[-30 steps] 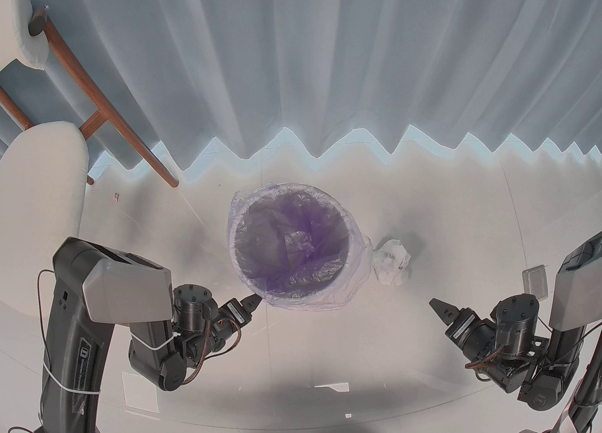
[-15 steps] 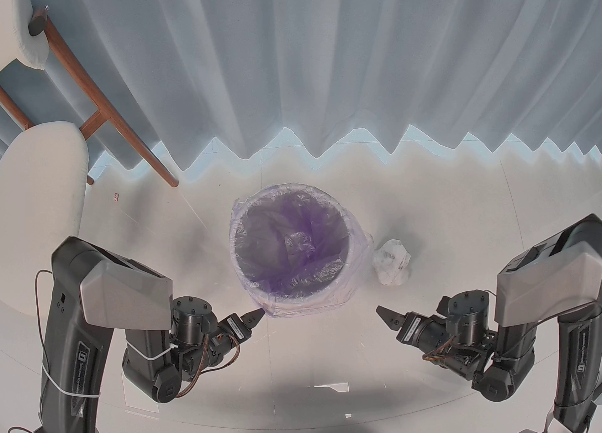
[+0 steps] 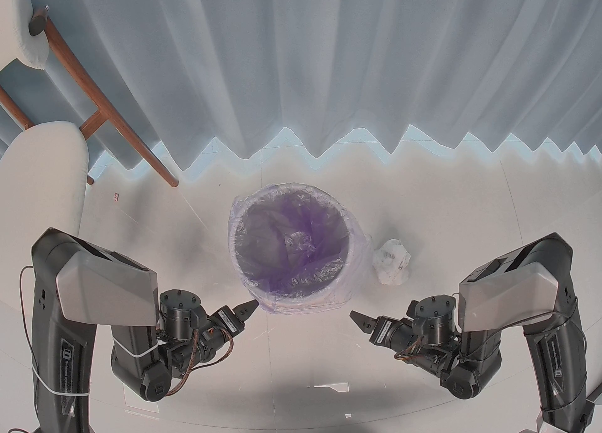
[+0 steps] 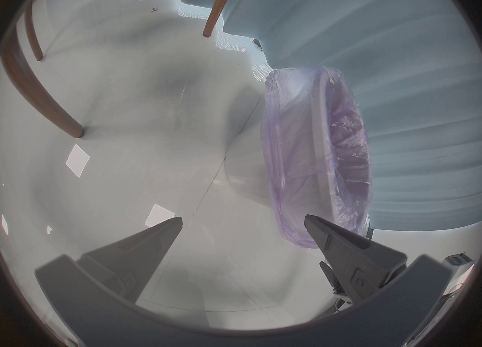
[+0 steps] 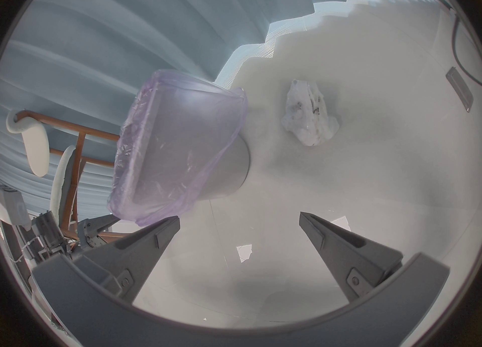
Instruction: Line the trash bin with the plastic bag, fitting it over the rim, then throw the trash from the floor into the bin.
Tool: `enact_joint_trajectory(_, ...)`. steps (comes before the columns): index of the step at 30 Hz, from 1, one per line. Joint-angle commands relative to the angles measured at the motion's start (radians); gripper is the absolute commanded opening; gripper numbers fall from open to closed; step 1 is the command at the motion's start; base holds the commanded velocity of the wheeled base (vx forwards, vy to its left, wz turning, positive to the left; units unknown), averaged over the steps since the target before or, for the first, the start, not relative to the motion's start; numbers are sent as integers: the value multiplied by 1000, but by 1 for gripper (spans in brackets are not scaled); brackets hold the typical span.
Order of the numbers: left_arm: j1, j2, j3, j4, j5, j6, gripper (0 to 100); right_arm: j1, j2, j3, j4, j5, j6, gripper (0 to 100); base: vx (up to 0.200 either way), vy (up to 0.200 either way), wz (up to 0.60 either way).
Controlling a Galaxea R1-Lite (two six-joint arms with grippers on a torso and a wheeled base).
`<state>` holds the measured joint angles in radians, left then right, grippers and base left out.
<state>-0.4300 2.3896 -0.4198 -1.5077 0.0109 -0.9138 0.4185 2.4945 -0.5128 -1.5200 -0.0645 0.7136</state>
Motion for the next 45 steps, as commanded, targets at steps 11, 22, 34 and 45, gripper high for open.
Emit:
enact_joint_trajectory(11, 8, 45, -53, 1, 3, -7, 100, -6, 24, -107, 26, 17, 3, 100, 0, 0, 0)
enact_joint_trajectory(22, 34, 80, -100, 3, 1, 9, 100, -7, 49, -205, 93, 35, 1, 100, 0, 0, 0)
enact_joint_trajectory(34, 51, 88, -149, 89, 1, 24, 100, -17, 43, -372, 336, 34, -5, 100, 0, 0, 0)
enact_joint_trajectory(45, 71, 77, -197, 236, 4, 55, 100, -32, 46, -432, 460, 34, -8, 100, 0, 0, 0)
